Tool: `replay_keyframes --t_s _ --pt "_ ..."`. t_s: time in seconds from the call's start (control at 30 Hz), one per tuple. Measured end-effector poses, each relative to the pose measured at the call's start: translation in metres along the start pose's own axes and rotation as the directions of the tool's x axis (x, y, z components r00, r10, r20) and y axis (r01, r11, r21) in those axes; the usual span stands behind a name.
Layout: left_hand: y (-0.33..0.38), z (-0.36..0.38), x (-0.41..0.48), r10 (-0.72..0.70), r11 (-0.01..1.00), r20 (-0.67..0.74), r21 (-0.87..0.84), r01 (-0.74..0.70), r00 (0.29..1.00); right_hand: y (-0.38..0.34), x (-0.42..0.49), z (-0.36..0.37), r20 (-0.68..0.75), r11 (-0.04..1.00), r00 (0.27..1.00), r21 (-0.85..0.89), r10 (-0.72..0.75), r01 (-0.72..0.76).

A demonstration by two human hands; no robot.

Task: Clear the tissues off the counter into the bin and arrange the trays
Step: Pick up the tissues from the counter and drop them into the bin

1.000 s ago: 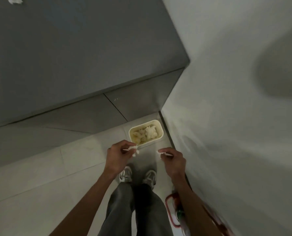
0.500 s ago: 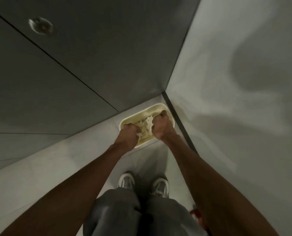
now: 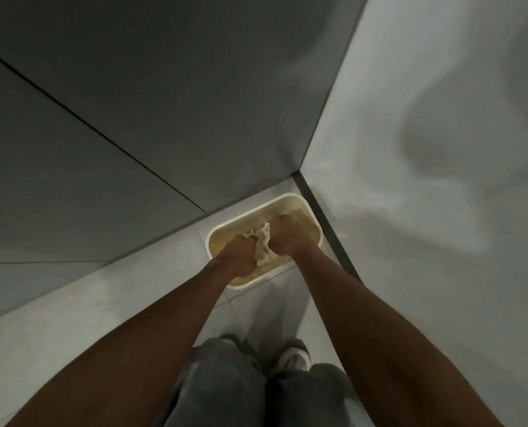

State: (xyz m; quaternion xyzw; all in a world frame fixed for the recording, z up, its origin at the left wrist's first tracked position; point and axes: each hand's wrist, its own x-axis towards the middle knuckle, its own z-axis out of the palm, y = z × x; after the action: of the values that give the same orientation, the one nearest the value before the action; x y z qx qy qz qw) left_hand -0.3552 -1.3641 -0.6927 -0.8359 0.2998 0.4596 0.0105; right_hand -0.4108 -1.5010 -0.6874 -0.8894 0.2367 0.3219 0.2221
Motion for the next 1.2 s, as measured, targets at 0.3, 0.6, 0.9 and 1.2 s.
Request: replay_keyframes --t_s 0.3,0.6,0.9,1.2 --pt "0.030 -0.109 -0.213 -0.008 0.997 -0.309 -0.073 -0.015 0.951 -0.059 -0.178 -0.123 -0.243 0.989 0.969 0.150 0.036 0.001" --pt "0.064 -0.223 -0.428 -0.028 0.973 -0.533 -0.207 -0.098 0.846 -0.119 -0.378 -0.267 -0.454 0.960 0.891 0.235 -0.031 0.153" --pt "0.085 -0.306 -0.567 -0.120 0.912 -0.695 -0.359 -0.198 0.709 -0.159 -0.486 -0.380 -0.563 0.927 0.820 0.246 -0.101 0.282" --pt "0.062 -0.395 -0.580 -0.222 0.865 -0.806 -0.422 -0.272 0.549 -0.192 -0.475 -0.458 -0.622 0.899 0.772 0.253 -0.132 0.358"
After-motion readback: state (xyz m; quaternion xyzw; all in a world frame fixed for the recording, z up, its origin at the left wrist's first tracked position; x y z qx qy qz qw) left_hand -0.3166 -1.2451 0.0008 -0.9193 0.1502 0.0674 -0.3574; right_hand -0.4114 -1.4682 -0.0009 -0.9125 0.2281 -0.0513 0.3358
